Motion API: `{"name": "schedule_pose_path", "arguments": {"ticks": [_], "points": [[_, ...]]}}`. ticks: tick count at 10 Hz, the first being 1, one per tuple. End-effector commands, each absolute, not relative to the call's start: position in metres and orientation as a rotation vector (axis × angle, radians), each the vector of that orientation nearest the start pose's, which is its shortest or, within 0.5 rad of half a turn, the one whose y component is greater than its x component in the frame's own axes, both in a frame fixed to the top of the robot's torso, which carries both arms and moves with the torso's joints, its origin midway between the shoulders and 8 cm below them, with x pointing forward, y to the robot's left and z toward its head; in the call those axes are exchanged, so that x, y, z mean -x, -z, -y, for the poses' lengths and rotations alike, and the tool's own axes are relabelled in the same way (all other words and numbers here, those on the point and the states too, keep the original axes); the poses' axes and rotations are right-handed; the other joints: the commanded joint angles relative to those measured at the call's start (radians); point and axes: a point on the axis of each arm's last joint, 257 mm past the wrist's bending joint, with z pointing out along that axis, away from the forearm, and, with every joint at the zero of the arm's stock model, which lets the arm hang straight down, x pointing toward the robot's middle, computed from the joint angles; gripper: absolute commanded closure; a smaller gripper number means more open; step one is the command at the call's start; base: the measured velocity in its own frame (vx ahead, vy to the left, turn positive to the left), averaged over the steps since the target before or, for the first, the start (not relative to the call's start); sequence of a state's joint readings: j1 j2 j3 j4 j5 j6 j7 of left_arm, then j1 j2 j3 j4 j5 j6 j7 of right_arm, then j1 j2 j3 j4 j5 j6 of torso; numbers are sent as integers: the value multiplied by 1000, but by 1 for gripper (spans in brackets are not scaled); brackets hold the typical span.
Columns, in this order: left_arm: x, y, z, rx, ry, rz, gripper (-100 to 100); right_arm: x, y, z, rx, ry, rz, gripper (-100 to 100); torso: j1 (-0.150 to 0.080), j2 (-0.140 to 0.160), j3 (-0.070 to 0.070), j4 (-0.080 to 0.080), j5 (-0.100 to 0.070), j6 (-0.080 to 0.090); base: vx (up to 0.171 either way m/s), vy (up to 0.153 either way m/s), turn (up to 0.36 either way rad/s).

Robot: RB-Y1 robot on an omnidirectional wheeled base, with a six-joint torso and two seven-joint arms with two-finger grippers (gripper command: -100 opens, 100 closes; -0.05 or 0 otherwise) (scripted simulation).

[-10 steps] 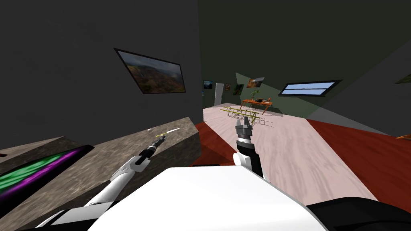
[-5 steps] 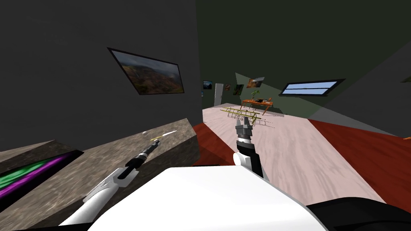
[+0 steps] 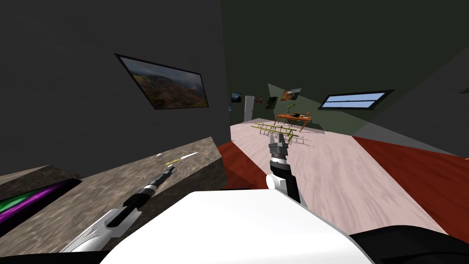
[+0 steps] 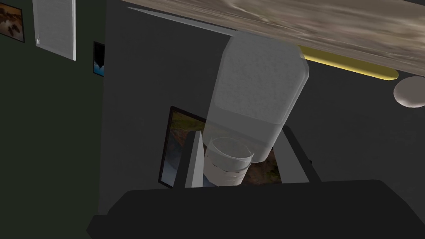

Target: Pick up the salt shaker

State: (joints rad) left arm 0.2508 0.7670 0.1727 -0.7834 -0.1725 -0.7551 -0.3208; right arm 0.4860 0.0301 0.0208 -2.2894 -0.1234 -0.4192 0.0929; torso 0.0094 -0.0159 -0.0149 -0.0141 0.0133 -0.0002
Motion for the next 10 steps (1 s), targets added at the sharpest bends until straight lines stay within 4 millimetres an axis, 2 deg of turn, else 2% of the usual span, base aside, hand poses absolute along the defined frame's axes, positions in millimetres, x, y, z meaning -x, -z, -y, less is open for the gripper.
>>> {"name": "schedule_pose_path", "arguments": {"ticks": [1,3,4,5,6,7,8,9,10], "points": [[-299,321,-642,441,118,-1737,100,-355,-17,289,-770,-1310,-581,0,0,0,0,0,0,0,137,-110,-1],[-290,321,-636,422,140,-1738,100,-355,-17,289,-770,-1310,-581,0,-1,-1,-1,0,0,0,89,-48,11],[-267,314,-649,426,126,-1737,100,-355,-17,289,-770,-1310,-581,0,2,2,1,1,0,1,103,-51,-28],[-261,315,-647,420,133,-1743,100,-355,-17,289,-770,-1310,-581,0,1,0,0,0,-1,0,112,-48,9],[-239,307,-662,431,110,-1744,100,-355,-17,289,-770,-1310,-581,0,2,0,0,0,0,-1,149,-72,0],[-231,308,-659,423,119,-1751,100,-355,-17,289,-770,-1310,-581,0,0,-2,-1,0,-1,-1,118,-61,22],[-233,305,-654,405,139,-1741,100,-355,-17,289,-770,-1310,-581,0,1,-1,-1,-1,0,0,12,-23,38],[-234,308,-657,416,126,-1746,100,-355,-17,289,-770,-1310,-581,0,3,3,2,1,0,0,5,-8,2],[-234,307,-655,413,130,-1744,0,-355,-17,289,-770,-1310,-581,0,4,5,3,1,1,0,0,0,0]]}}
